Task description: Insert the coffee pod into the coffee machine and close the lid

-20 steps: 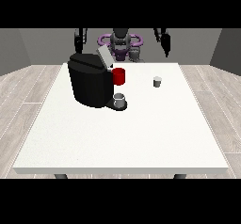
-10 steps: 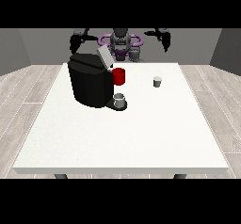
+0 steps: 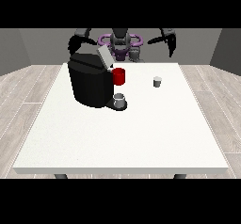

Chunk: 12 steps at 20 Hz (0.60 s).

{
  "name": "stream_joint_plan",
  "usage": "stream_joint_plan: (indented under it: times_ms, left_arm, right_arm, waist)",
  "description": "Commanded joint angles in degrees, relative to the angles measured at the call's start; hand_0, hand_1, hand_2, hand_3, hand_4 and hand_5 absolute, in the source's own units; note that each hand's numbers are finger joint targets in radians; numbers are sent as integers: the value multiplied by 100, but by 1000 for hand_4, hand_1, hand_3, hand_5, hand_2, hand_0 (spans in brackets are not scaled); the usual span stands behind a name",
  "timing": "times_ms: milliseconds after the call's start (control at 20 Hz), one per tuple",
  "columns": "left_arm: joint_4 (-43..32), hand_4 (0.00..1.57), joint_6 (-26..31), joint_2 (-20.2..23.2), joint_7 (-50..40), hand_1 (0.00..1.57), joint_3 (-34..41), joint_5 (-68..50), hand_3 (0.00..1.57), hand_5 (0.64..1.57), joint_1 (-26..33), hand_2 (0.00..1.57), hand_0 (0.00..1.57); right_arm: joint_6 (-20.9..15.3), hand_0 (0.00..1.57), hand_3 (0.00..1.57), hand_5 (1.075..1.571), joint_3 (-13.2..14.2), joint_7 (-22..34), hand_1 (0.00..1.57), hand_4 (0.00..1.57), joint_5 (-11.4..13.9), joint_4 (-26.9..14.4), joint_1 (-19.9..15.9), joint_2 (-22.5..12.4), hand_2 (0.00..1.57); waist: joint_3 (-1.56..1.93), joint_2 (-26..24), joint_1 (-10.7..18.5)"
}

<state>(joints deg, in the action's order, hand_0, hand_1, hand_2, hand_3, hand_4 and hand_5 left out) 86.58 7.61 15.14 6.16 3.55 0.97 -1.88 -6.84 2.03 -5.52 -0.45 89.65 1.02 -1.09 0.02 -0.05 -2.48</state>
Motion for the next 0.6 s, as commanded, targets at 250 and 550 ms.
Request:
stream_joint_plan:
  times_ms: [250, 550]
  left_arm:
    - [-1365, 0, 195, 393, -145, 0, 325, 237, 0, 1571, -1051, 0, 0]
    - [-2240, 0, 232, 528, -258, 0, 408, 483, 0, 1571, -1580, 0, 0]
  right_arm:
    - [192, 0, 0, 1571, 16, -80, 0, 233, -112, -94, -441, -87, 0]
    - [9, 0, 0, 1571, -51, 68, 0, 332, -45, -315, -744, 43, 0]
  waist:
    - [-2, 628, -378]
    - [-2, 751, -341]
